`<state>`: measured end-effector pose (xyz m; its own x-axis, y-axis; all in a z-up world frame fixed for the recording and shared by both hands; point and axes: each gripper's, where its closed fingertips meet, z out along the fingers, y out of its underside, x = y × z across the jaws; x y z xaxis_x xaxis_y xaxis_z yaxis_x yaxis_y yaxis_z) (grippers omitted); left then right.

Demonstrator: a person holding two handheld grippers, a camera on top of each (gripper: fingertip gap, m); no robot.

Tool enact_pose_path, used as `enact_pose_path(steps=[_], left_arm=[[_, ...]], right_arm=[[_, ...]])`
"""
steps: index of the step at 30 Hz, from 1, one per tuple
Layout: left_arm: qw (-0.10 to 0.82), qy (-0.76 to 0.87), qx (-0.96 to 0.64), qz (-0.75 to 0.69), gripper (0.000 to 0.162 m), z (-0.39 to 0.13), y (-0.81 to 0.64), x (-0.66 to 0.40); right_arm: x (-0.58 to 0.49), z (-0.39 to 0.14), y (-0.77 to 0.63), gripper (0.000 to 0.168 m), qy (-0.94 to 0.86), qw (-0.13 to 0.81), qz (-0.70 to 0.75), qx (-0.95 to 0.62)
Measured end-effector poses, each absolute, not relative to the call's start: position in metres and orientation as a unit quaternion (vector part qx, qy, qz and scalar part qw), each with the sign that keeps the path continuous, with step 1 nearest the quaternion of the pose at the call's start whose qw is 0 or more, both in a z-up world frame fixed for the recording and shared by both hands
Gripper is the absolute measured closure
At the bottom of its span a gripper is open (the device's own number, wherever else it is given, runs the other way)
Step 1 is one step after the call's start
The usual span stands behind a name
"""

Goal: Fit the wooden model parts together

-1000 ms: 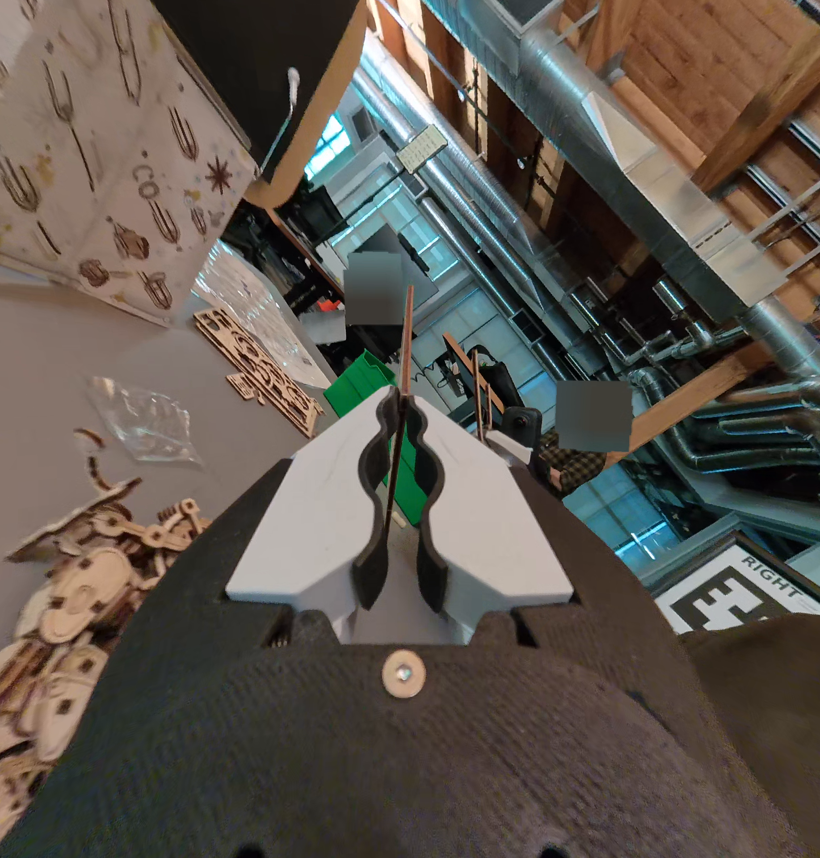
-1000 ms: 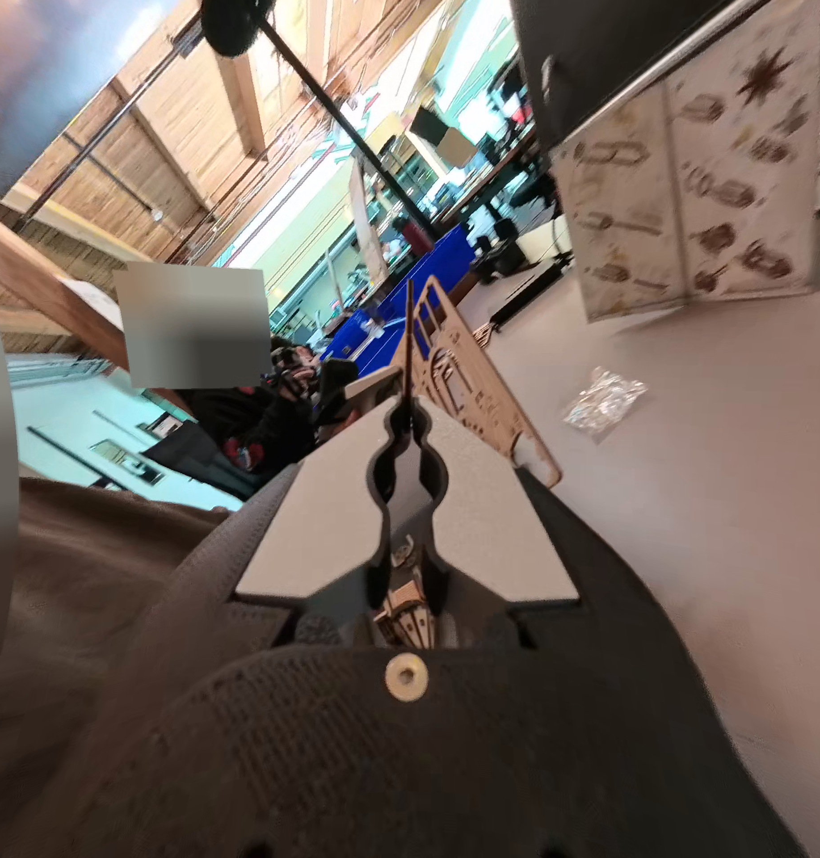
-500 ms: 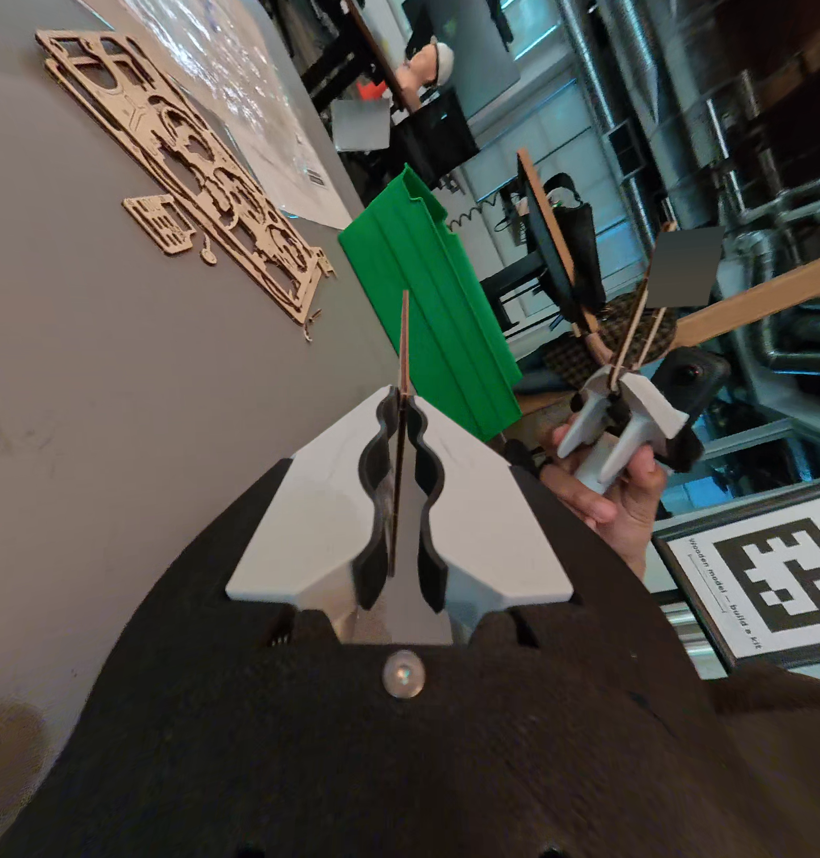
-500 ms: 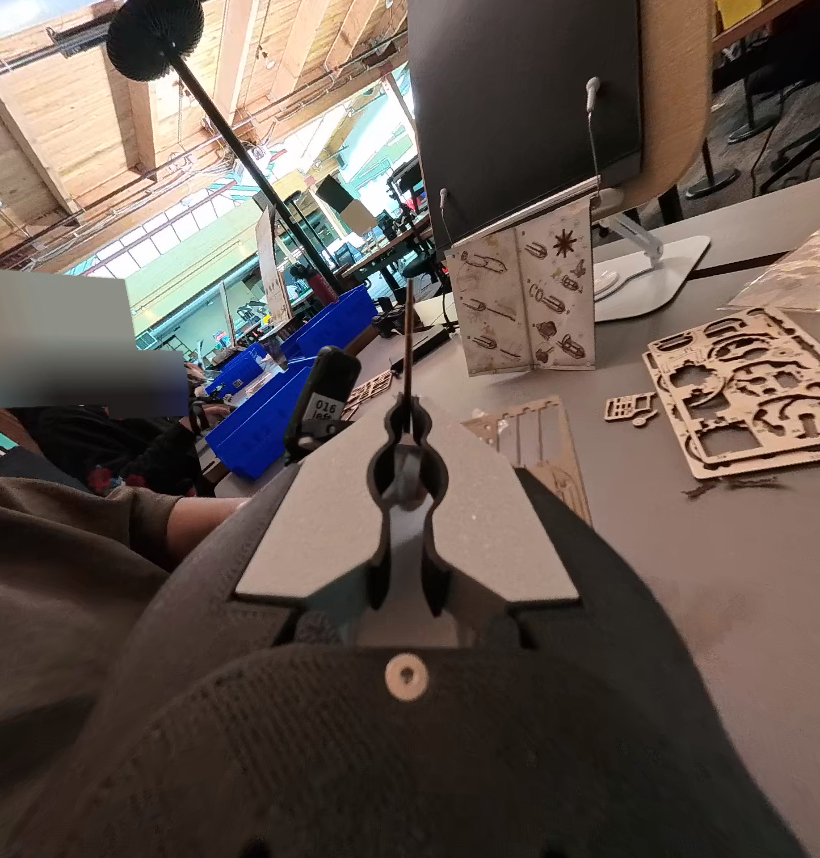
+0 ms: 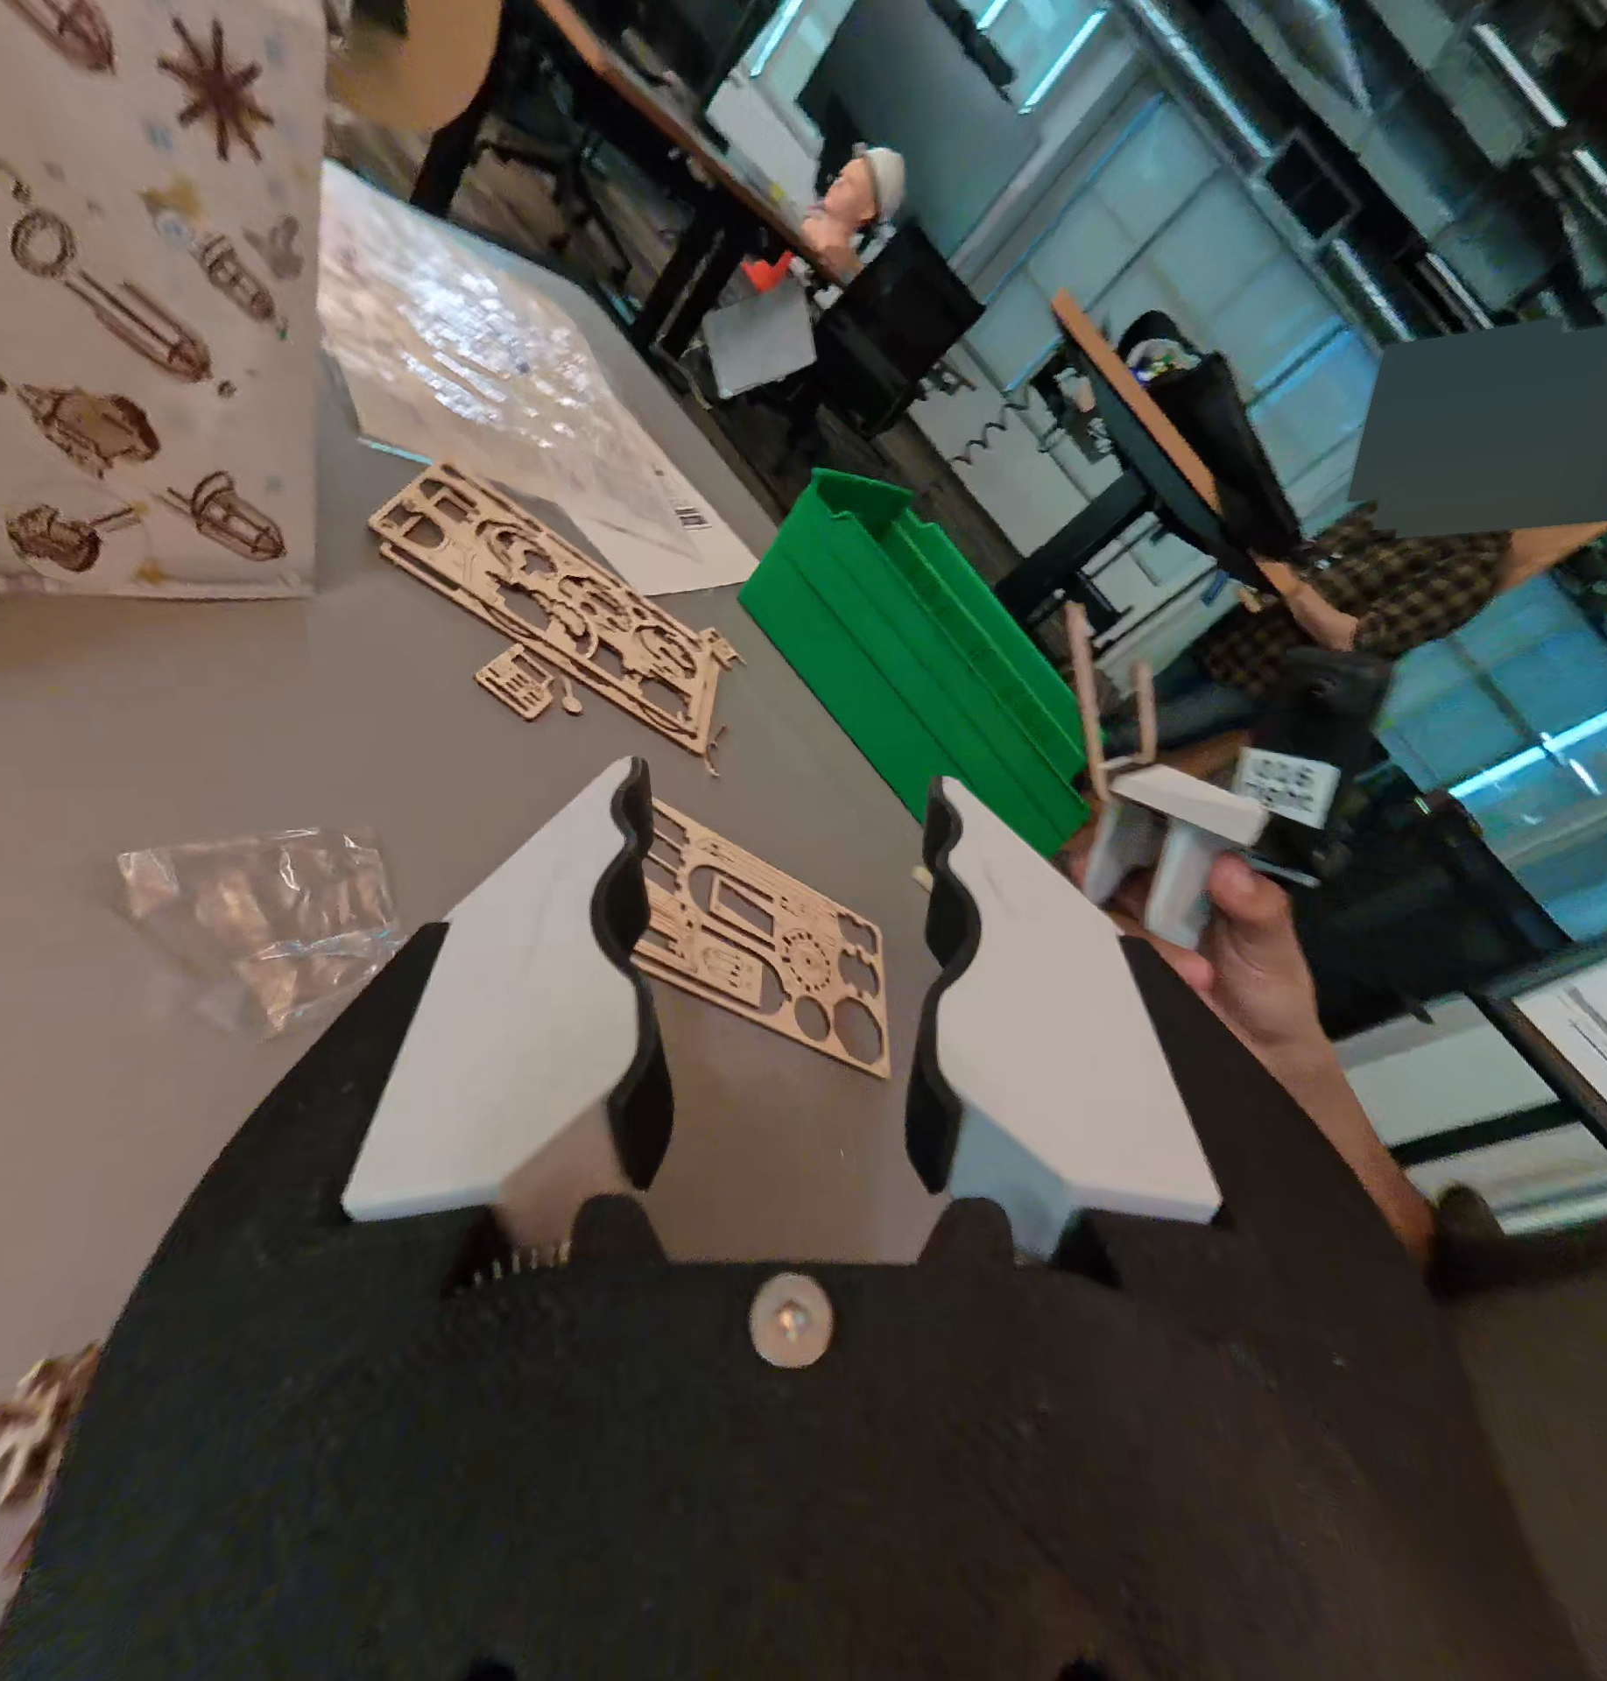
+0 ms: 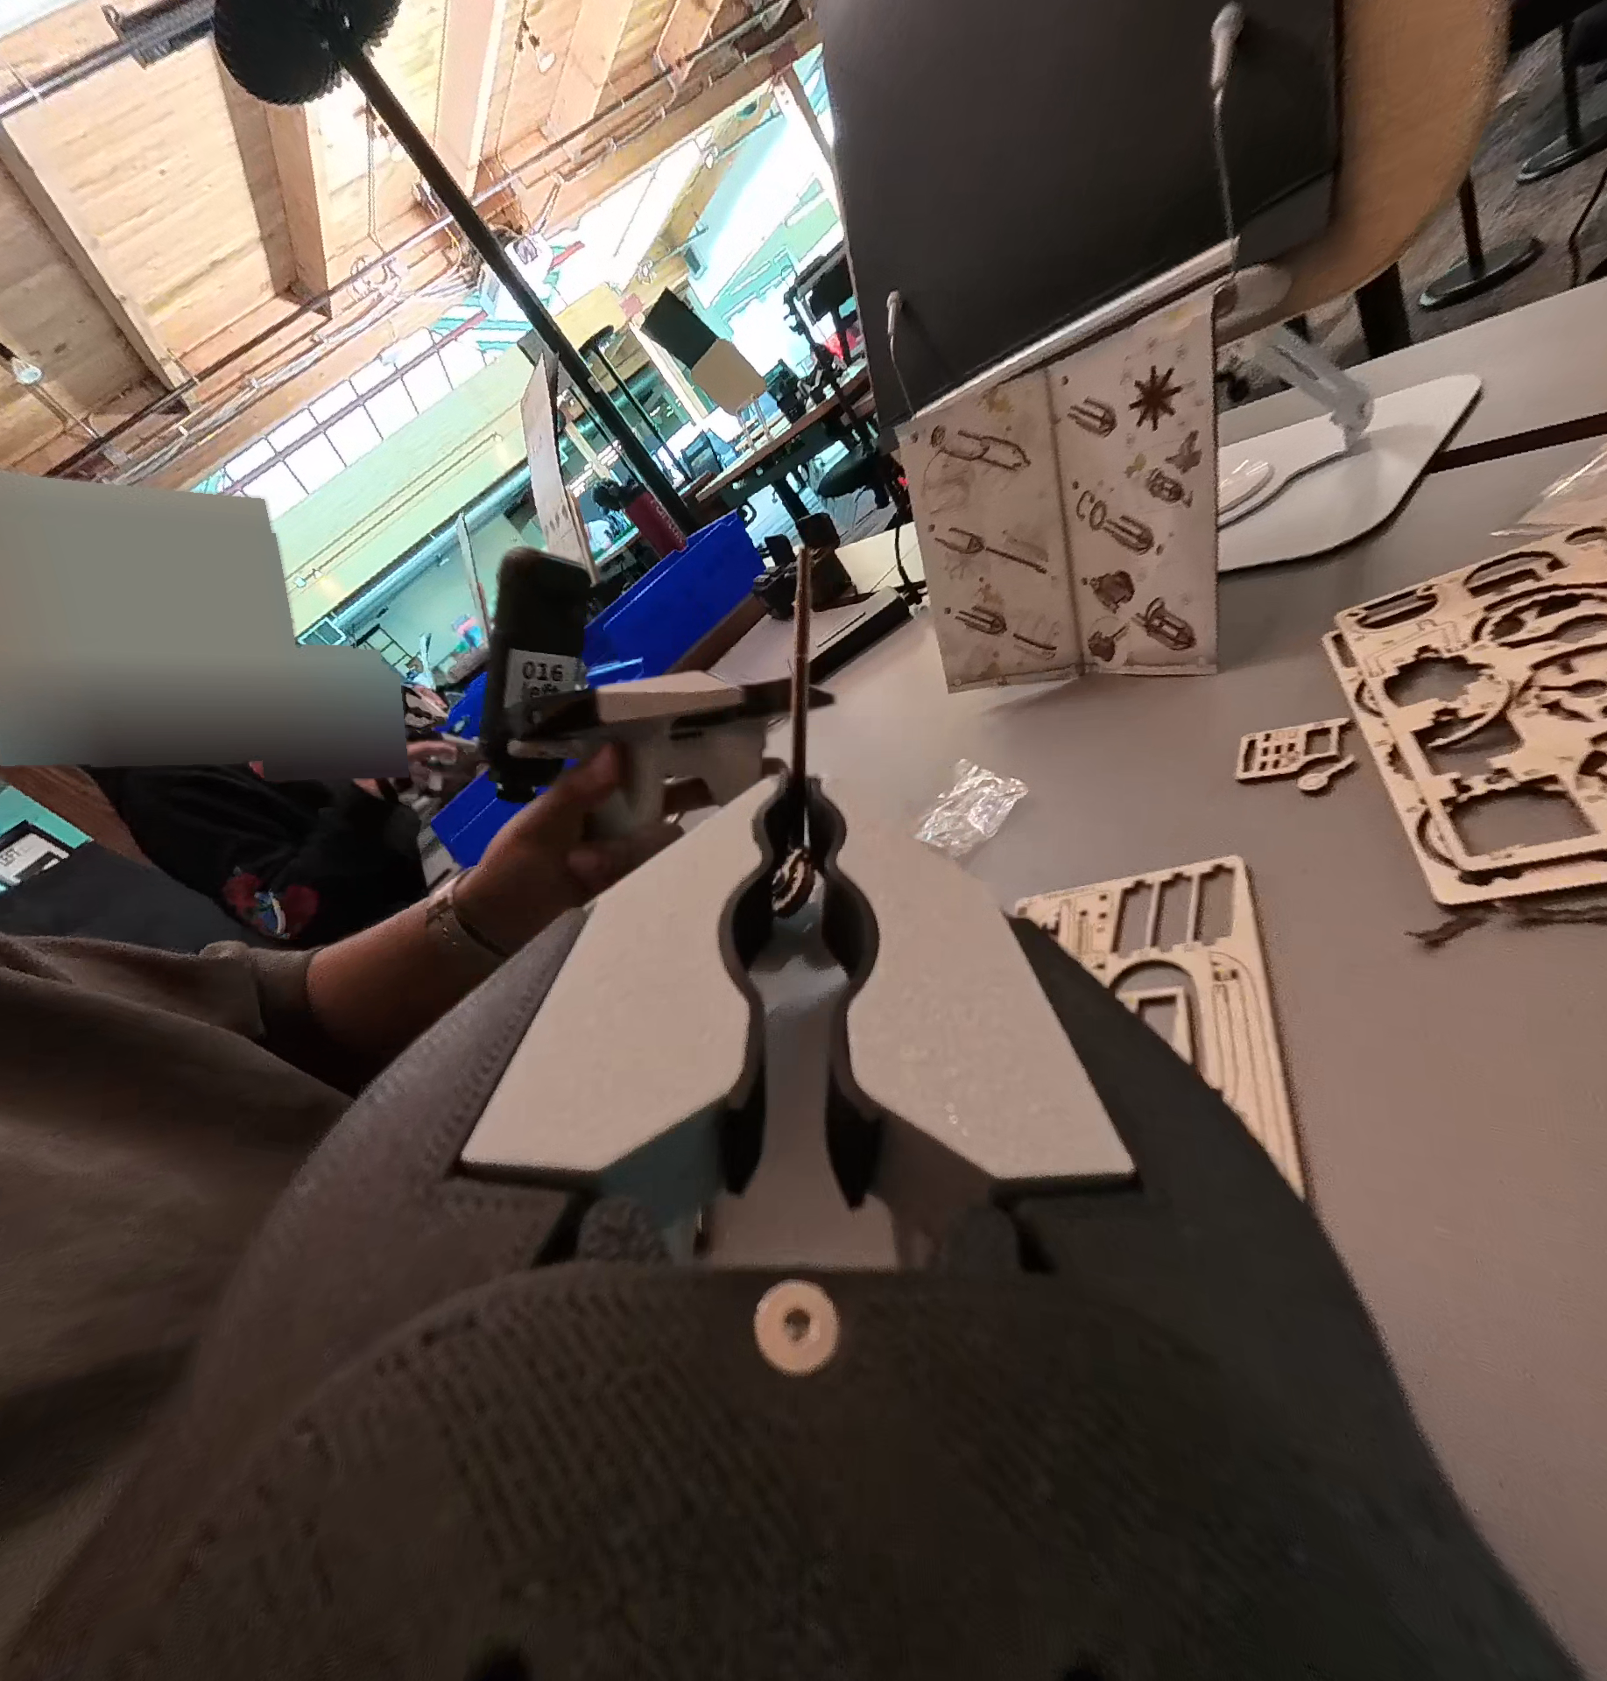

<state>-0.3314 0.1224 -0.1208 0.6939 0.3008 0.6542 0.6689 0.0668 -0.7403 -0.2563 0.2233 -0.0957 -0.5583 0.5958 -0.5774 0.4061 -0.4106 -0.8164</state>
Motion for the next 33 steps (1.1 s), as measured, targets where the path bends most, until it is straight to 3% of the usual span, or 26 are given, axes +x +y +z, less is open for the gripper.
enact_pose_path(steps=[4,9,16,18,23,33], left_arm=[[0.645,-0.285,-0.695,-0.145,0.101,-0.115,0.093,-0.294],[0.636,-0.233,-0.733,-0.068,0.101,-0.144,0.062,-0.261],[0.668,-0.249,-0.678,-0.18,0.106,-0.132,0.052,-0.247],[0.661,-0.247,-0.682,-0.191,0.115,-0.137,0.051,-0.248],[0.663,-0.248,-0.656,-0.261,0.119,-0.133,0.054,-0.241],[0.676,-0.167,-0.672,-0.253,0.122,-0.123,0.059,-0.22]], right_arm=[[-0.256,-0.107,0.207,0.168,-0.55,0.043,0.694,-0.463],[-0.253,-0.121,0.181,0.168,-0.546,-0.007,0.694,-0.468],[-0.231,-0.138,0.119,0.168,-0.588,-0.09,0.683,-0.423],[-0.222,-0.143,0.106,0.168,-0.615,-0.111,0.67,-0.401],[-0.203,-0.158,0.087,0.168,-0.674,-0.124,0.631,-0.364],[-0.197,-0.148,0.091,0.168,-0.616,-0.223,0.655,-0.375]])
